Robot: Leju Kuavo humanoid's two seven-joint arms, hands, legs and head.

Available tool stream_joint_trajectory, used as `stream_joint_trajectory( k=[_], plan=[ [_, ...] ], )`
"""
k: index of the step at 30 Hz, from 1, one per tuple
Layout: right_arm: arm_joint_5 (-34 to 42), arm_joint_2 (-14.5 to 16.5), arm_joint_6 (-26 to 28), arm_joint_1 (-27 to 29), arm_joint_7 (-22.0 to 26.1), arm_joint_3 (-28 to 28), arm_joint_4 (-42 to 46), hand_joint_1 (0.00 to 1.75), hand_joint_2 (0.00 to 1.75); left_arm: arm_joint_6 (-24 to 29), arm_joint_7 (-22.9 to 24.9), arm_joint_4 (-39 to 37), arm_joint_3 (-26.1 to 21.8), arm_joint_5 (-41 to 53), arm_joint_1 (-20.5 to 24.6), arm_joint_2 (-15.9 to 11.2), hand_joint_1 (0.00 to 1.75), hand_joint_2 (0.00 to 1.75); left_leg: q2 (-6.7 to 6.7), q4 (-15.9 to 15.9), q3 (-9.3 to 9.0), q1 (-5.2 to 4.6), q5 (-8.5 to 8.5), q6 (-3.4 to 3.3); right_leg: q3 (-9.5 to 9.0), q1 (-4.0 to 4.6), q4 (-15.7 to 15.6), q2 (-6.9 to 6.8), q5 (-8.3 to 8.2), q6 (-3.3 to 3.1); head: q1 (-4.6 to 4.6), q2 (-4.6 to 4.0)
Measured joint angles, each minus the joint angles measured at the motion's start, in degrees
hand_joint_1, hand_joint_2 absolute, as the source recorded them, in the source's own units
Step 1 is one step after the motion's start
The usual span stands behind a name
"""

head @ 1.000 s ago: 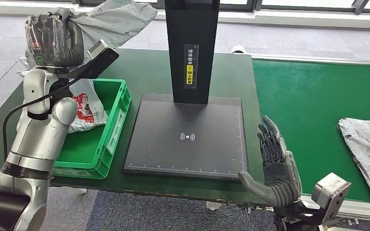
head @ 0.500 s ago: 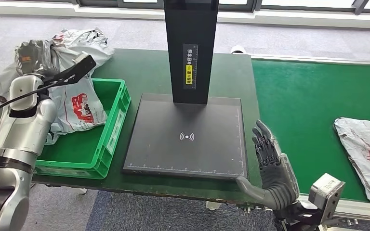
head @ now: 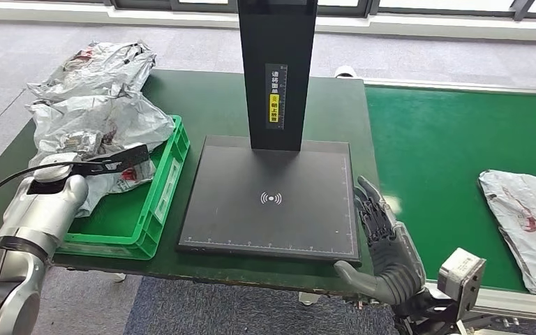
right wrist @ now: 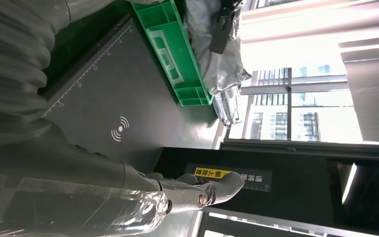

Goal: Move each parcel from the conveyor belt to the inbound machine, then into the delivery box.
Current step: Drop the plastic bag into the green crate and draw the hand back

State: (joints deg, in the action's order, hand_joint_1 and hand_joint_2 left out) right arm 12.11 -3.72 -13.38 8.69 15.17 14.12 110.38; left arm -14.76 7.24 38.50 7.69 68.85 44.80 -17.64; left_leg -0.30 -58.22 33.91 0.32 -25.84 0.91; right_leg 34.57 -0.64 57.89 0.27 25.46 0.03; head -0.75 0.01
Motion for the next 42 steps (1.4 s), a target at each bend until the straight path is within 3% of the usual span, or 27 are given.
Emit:
stream_joint_trajectory(
  k=[2, 9, 18, 22, 27, 36, 39, 41, 42],
  plan=[
    [0.0, 0.0, 0.0, 0.0, -0.02, 0.0, -0.05, 0.0, 1.75, -0.96, -0.59, -0.87, 0.0, -0.23, 0.01, -0.04, 0.02, 0.0, 0.01, 0.0, 0.0, 0.0, 0.0, 0.0, 0.0, 0.01, 0.0, 0.0, 0.0, 0.0, 0.0, 0.0],
    [-0.05, 0.0, 0.75, -0.21, -1.09, 0.0, -0.07, 0.0, 1.75, -4.67, -3.49, -2.27, 0.0, -3.62, 0.28, 0.12, 0.0, 0.0, 0.01, -0.01, -0.03, 0.0, 0.01, 0.01, 0.01, 0.01, 0.0, 0.0, -0.01, -0.01, 0.0, 0.01],
    [-0.16, 0.02, 2.56, -0.17, -2.17, -0.01, -0.01, 0.0, 1.75, -4.5, -2.27, 0.17, -0.82, -11.35, 0.38, 0.91, 0.0, 0.0, 0.02, -0.01, -0.03, 0.0, 0.01, 0.01, 0.01, 0.01, 0.0, 0.01, -0.02, -0.01, 0.0, 0.0],
    [-0.3, 0.02, 4.2, 0.26, -2.08, -0.04, 0.2, 0.0, 1.75, -1.42, 0.19, 4.23, -3.18, -17.8, 0.04, 1.31, 0.0, 0.0, 0.01, -0.01, -0.02, 0.0, 0.01, 0.01, 0.01, 0.02, 0.0, 0.0, -0.02, -0.02, 0.0, 0.0],
    [-0.33, 0.02, 4.98, 0.6, -2.0, -0.04, 0.6, 0.0, 1.75, 1.35, 2.16, 8.72, -5.24, -19.52, -0.34, 1.69, 0.0, 0.0, 0.02, -0.01, -0.02, 0.01, 0.01, 0.01, 0.01, 0.02, 0.0, 0.01, -0.01, -0.02, 0.01, 0.01],
    [-0.67, 0.03, 7.08, 0.77, -2.97, -0.04, 1.73, 0.0, 1.75, 21.11, 4.05, 19.39, -8.81, -19.1, -3.16, 3.29, 0.0, 0.0, 0.02, -0.01, -0.02, 0.01, 0.0, 0.02, -0.02, 0.01, 0.0, 0.01, -0.03, -0.03, 0.0, 0.0],
    [-0.61, 0.08, 7.6, 0.89, -2.89, -0.04, 2.15, 0.0, 1.75, 34.53, 0.37, 29.06, -10.18, -15.0, -6.96, 3.86, 0.0, 0.0, 0.16, -0.01, -0.01, 0.01, -0.04, 0.04, 0.05, 0.02, 0.0, 0.14, -0.05, -0.06, 0.0, 0.01],
    [-0.57, 0.11, 7.82, 0.89, -2.75, -0.04, 2.25, 0.0, 1.75, 42.04, -2.9, 35.79, -10.81, -13.11, -9.05, 4.65, 0.0, 0.87, 0.13, -0.01, -0.02, 0.0, -0.07, 0.02, 0.04, -0.02, -0.01, 0.12, -0.01, -0.04, -0.01, 0.01],
    [-0.74, 0.12, 8.15, 0.86, -2.63, -0.04, 2.25, 0.0, 1.75, 43.21, -4.68, 39.15, -11.0, -14.29, -10.27, 5.14, 0.0, 1.31, 0.09, -0.01, -0.02, -0.01, -0.08, 0.01, 0.03, -0.04, -0.02, 0.09, 0.02, -0.03, 0.01, 0.01]
  ],
)
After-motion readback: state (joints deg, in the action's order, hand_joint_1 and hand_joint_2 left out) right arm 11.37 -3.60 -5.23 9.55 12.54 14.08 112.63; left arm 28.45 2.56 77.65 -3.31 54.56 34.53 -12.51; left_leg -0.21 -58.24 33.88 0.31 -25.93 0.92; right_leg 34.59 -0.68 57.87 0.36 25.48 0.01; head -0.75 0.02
